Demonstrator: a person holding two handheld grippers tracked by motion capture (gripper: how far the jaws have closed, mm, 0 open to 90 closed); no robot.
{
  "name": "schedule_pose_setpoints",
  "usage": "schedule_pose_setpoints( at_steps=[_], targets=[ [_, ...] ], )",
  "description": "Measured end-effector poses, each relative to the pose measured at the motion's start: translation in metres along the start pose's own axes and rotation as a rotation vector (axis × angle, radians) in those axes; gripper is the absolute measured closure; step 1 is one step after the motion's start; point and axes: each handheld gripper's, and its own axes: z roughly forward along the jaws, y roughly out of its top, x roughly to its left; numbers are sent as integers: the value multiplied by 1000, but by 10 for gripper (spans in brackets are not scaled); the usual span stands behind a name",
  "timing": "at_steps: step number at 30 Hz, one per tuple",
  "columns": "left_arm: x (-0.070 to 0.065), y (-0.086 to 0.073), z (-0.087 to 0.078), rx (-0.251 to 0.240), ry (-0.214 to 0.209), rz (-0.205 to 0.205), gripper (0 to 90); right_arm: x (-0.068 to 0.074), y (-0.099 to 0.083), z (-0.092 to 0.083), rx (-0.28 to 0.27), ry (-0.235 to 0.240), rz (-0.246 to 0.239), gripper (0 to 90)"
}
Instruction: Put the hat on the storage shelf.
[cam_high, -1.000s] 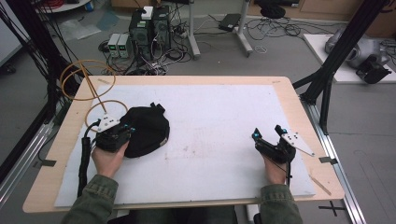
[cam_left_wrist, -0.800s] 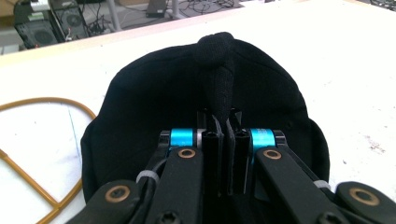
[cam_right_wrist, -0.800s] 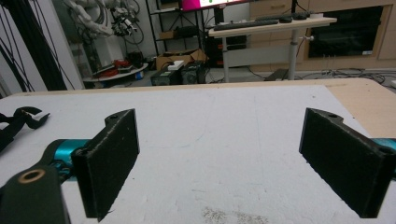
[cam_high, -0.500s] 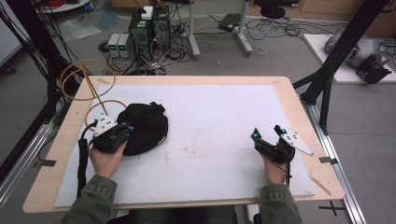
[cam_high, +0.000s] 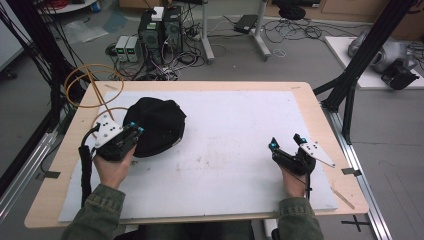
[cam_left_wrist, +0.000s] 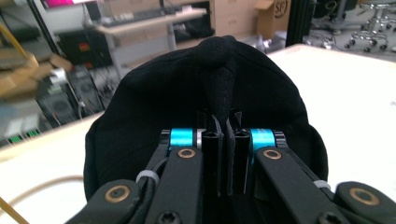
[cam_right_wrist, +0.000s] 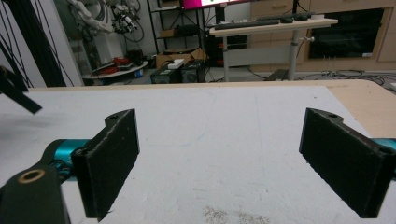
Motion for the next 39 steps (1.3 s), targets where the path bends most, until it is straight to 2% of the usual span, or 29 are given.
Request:
schedule_pose_setpoints(
  at_steps=[4, 8, 14, 21, 28, 35, 39],
  targets=[
    [-2, 7, -1, -39, 38, 30, 871, 0, 0, 0, -9, 0, -11, 113],
    [-3, 11, -1, -62, 45, 34, 871, 0, 0, 0, -4, 3, -3, 113],
    [-6, 18, -4, -105, 76, 65, 871, 0, 0, 0, -10, 1, -9, 113],
    [-12, 23, -16, -217, 165, 125, 871, 0, 0, -1, -14, -9, -7, 113],
    [-7, 33, -20, -259, 200, 142, 871, 1, 0, -1, -10, -5, -7, 113],
    [-5, 45, -24, -356, 264, 188, 871, 0, 1, -2, -25, -18, -22, 113],
    [0, 50, -23, -364, 295, 193, 871, 0, 1, -2, -24, -18, -22, 113]
  ],
)
